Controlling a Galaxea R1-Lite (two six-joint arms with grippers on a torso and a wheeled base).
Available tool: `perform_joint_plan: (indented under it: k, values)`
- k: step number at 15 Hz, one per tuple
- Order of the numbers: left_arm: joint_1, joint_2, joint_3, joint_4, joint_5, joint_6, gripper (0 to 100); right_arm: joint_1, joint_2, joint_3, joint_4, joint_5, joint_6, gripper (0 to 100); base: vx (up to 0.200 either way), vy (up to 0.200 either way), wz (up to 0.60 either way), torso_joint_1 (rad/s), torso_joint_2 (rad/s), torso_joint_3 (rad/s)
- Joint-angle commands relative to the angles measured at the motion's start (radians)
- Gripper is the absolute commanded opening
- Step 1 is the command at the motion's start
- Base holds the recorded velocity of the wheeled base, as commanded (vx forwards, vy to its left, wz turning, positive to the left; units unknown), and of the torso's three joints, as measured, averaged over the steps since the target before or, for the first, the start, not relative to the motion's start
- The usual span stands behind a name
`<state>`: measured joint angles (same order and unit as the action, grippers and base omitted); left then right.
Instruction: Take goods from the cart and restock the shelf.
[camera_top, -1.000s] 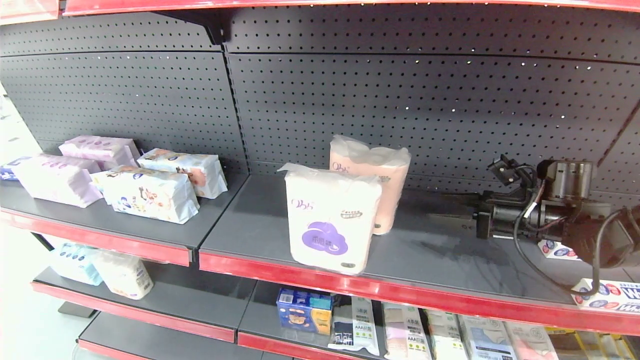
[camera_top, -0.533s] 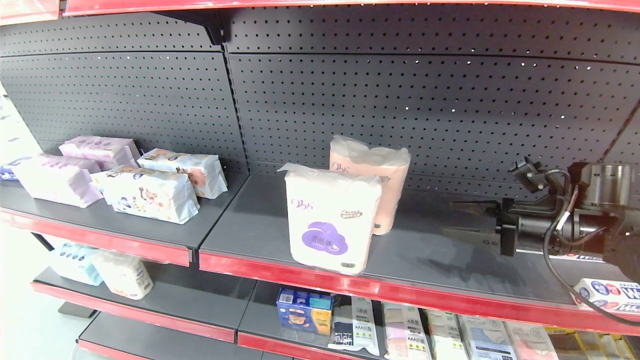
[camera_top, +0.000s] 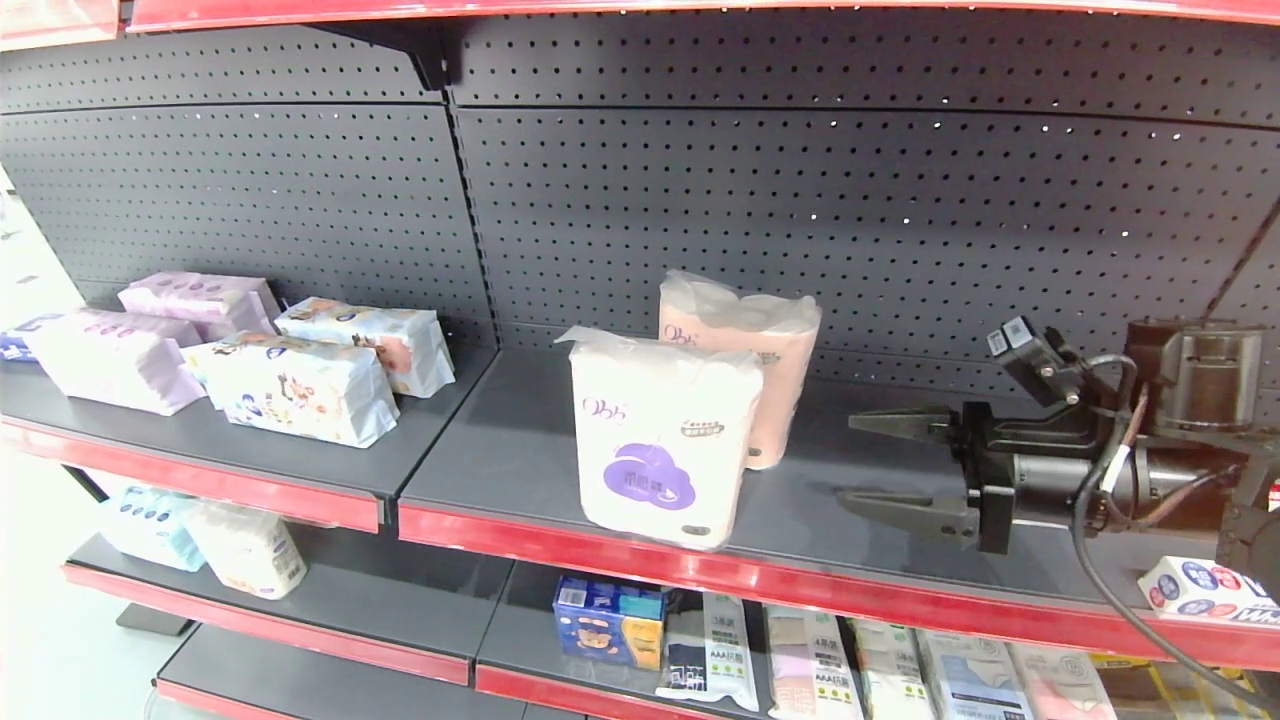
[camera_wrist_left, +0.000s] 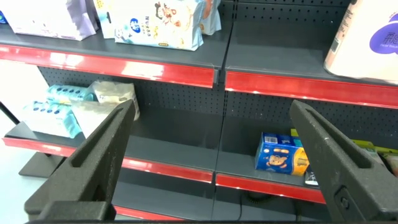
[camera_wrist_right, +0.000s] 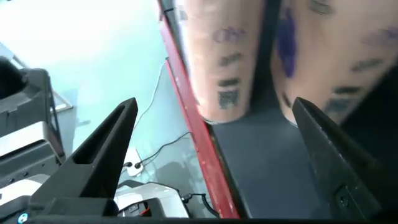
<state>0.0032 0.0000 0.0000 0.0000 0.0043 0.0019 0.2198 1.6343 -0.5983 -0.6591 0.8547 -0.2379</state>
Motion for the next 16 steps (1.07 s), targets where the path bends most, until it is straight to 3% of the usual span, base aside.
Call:
perform_joint_plan:
  k: [1, 4, 16]
  values:
    - [0.0, 0.002, 0.0, 0.0, 0.0, 0.001, 100, 0.056, 0.004, -0.021, 0.001, -0.025, 0.005, 100, 0.0, 0.0, 0.0, 0.0, 0.0, 0.0]
    - [0.0, 0.002, 0.0, 0.0, 0.0, 0.001, 100, 0.107, 0.022, -0.031, 0.001, -0.091, 0.006, 100, 0.0, 0.0, 0.0, 0.0, 0.0, 0.0]
    - [0.0, 0.002, 0.0, 0.0, 0.0, 0.001, 100, 0.168, 0.119, -0.17, 0.0, -0.227, 0.057, 100, 0.0, 0.0, 0.0, 0.0, 0.0, 0.0]
